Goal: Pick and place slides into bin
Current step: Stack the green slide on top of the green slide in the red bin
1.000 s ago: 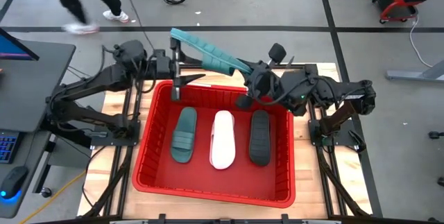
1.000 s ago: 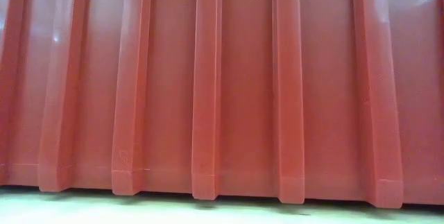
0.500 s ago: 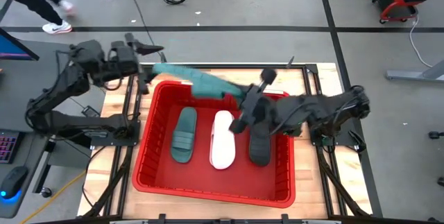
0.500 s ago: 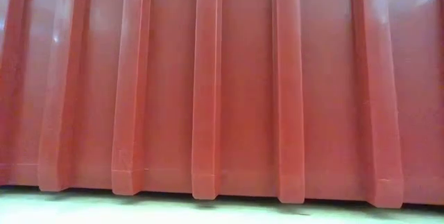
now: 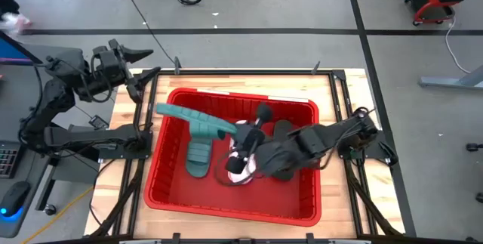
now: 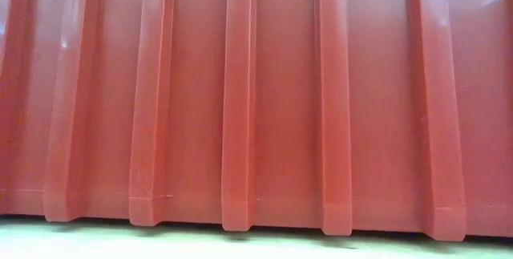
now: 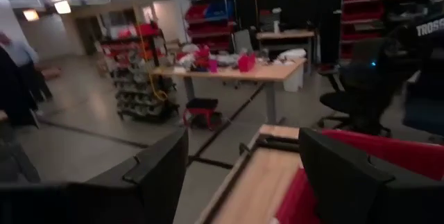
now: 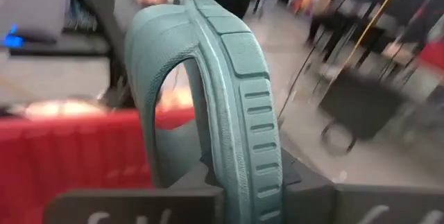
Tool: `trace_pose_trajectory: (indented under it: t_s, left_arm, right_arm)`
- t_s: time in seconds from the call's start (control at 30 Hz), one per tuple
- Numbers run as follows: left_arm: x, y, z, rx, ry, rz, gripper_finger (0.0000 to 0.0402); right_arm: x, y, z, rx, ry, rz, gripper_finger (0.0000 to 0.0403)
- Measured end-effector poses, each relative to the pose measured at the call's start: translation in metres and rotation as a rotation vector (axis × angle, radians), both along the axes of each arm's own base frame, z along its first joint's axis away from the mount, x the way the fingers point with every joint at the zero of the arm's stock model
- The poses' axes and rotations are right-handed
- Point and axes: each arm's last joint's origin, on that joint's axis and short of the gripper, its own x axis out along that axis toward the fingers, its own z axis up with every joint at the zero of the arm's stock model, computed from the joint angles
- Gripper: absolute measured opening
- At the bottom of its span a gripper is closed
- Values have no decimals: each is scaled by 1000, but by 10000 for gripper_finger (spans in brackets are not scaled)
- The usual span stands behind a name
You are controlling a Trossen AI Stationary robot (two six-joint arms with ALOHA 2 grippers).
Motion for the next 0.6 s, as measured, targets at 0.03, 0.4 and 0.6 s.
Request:
trace_pose_trajectory:
  t_s: [0.03,0.4,0.6]
  left_arm:
    - [-2,-1,-2,-16,8,-1,275]
    - [-5,-5,-22,-243,125,-88,270]
    - [-3,-9,-24,-318,133,-223,270]
  right_arm:
    - [4,2,-10,34,25,6,38]
    - [41,14,-104,120,301,-67,38]
    - [41,-8,-122,96,478,-117,38]
